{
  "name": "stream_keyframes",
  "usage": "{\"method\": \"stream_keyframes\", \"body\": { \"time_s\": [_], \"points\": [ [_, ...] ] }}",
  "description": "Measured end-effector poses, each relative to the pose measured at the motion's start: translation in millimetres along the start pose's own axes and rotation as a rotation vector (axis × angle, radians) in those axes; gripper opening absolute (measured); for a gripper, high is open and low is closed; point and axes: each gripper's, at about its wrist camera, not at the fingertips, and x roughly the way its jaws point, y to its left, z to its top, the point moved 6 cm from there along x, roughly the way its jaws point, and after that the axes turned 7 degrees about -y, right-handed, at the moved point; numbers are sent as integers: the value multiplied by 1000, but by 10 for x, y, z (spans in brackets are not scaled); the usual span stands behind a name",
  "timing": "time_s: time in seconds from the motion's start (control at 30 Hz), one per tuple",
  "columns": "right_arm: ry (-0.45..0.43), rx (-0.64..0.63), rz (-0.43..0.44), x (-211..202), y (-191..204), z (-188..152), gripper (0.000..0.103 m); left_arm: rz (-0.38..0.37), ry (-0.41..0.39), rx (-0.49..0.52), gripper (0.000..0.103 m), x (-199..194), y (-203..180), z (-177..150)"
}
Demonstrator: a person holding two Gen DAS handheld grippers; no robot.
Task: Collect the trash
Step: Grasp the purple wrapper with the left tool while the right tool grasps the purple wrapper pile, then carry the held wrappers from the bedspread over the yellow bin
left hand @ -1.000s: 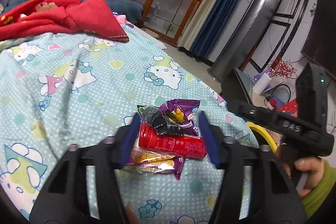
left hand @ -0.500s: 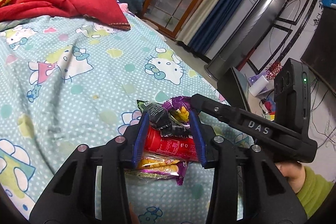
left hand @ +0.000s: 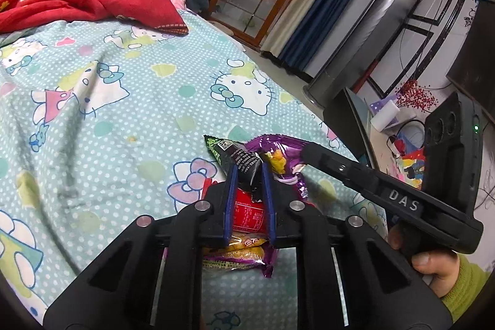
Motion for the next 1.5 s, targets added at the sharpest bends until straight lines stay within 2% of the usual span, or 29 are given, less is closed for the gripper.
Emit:
{"method": "stream_keyframes", "body": {
  "time_s": [0.33,0.6,1.0,1.5],
  "points": [
    [-48,9,-32,-228,-89,-26,10,-26,-13,15,1,-40,-49,-13],
    [-76,19,-63,-425,-201,31,9,-45,-55,65,1,-201,-210,-8],
    [-115,16,-111,-779,-384,106,9,-91,-77,127,1,-348,-535,-24],
    [-171,44,-209,-1284,-735,97,9,-168,-66,218,1,-442,-1026,-166]
  ]
}}
